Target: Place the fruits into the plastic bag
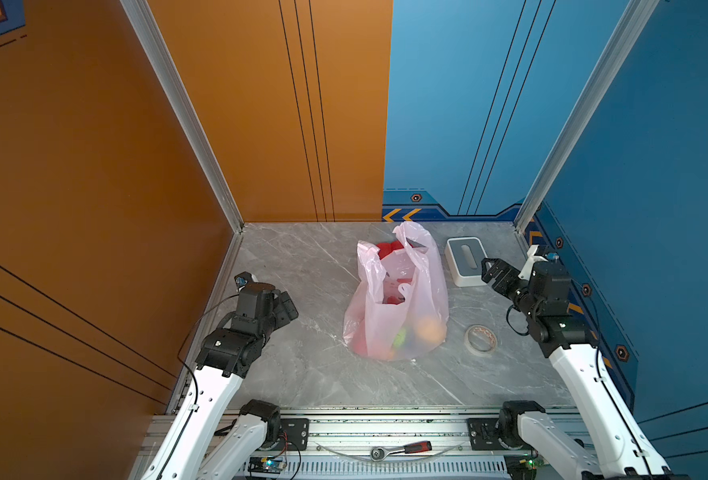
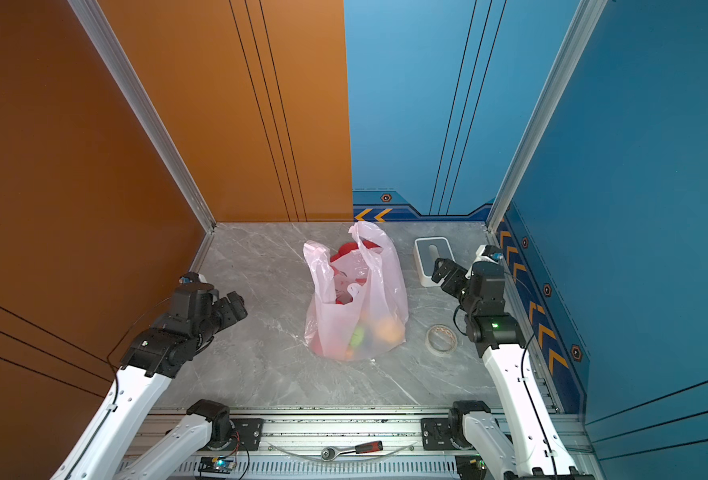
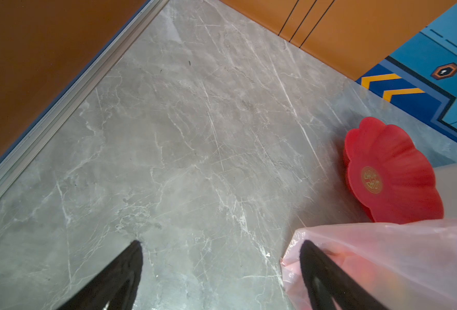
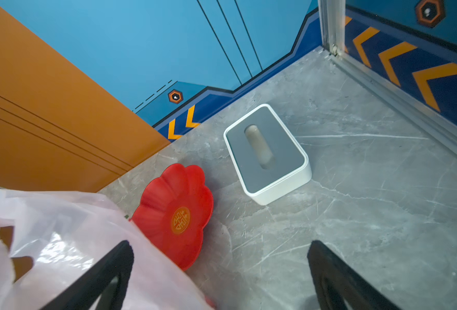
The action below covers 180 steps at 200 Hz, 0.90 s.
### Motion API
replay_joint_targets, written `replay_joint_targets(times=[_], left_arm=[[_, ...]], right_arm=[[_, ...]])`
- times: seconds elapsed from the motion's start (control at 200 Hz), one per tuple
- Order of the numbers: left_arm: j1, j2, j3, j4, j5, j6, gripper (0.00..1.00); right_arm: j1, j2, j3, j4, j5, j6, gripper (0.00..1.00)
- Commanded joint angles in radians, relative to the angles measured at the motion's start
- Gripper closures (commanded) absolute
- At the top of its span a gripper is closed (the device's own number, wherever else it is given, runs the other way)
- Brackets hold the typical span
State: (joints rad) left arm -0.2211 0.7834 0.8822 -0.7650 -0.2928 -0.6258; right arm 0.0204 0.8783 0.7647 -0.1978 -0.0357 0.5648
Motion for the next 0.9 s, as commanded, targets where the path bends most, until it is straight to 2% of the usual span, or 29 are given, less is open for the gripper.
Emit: replay_joint_targets(times=[0.0, 0.145, 0.25, 0.315, 0.32, 0.576, 0.896], left_arm=[[0.015, -0.019, -0.045, 0.094, -0.065, 0.017, 0.08], [0.016, -0.065, -0.126, 0.215, -0.102, 0.041, 0.08], [0.015, -0.122, -0.212, 0.342, -0.128, 0.074, 0.08], [0.015, -0.164, -0.283, 0.438, -0.153, 0.093, 0.02], [0.015, -0.168, -0.289, 0.446, -0.155, 0.094, 0.0], [0.014, -0.311, -0.559, 0.863, -0.229, 0.226, 0.02], [0.017, -0.263, -0.622, 0.982, -0.278, 0.395, 0.02]], right_arm=[[0.008, -0.055, -0.169, 0.418, 0.112, -0.065, 0.0], [0.018, -0.063, -0.331, 0.701, 0.104, -0.243, 0.0], [0.021, -0.039, -0.372, 0.767, 0.075, -0.346, 0.0], [0.023, -0.016, -0.379, 0.772, 0.067, -0.396, 0.0], [0.023, -0.013, -0.379, 0.773, 0.067, -0.398, 0.0], [0.032, 0.137, -0.403, 0.827, 0.071, -0.477, 0.0], [0.044, 0.291, -0.448, 0.925, 0.12, -0.523, 0.0]])
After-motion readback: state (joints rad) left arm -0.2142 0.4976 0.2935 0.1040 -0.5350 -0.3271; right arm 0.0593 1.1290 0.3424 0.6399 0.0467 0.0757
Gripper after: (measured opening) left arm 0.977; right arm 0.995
